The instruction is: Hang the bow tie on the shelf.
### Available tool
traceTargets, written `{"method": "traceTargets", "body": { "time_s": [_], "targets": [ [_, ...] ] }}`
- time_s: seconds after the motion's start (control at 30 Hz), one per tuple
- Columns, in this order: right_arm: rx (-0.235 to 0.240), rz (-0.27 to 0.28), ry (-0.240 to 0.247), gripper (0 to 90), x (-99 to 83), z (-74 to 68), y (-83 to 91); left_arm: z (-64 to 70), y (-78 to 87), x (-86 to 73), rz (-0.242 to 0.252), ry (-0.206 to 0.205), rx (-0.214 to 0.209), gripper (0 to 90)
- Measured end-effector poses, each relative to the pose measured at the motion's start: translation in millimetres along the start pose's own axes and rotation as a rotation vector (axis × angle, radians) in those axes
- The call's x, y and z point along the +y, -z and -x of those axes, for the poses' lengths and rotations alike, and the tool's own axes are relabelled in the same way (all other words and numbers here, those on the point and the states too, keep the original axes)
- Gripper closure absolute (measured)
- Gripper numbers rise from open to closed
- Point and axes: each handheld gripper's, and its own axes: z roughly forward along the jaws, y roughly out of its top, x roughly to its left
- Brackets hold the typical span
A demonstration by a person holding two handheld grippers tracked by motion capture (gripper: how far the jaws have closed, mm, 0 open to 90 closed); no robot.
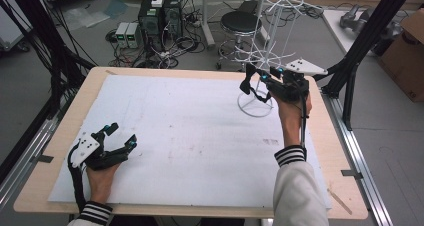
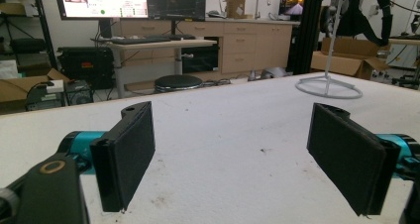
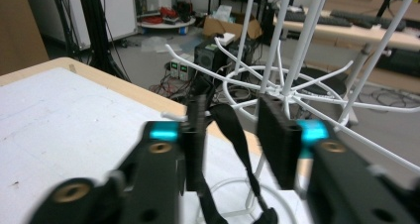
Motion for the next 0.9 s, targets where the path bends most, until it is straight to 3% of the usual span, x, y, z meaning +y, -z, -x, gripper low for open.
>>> {"method": "traceTargets", "body": {
  "time_s": [0.13,0.3,0.47,0.53,0.57,0.7,0.9],
  "targets": [
    [-0.003,0.047,-0.011,28.9,-5.5,-6.3,12.1,0.0,0.0,0.0,0.0,0.0,0.0,18.9],
    [0.031,0.07,-0.008,10.9,-13.3,-21.0,29.7,0.0,0.0,0.0,0.0,-0.001,0.0,18.9],
    [0.106,0.07,0.008,8.8,-31.3,-34.0,42.3,-0.7,-0.5,0.1,-0.003,0.013,0.01,19.3],
    [0.111,0.079,0.008,7.3,-42.4,-35.9,46.0,-1.1,-0.3,0.2,-0.004,0.013,0.009,19.3],
    [0.113,0.09,-0.004,0.2,-49.0,-36.7,47.3,-0.9,-0.4,0.1,-0.003,0.013,0.009,19.3],
    [0.126,0.102,-0.049,0.4,-74.9,-39.8,52.7,-0.7,-0.5,0.1,-0.003,0.013,0.011,19.3],
    [0.132,0.137,-0.032,0.4,-101.7,-50.9,62.4,-0.6,-0.6,0.2,-0.004,0.01,0.011,19.3]
  ]
}}
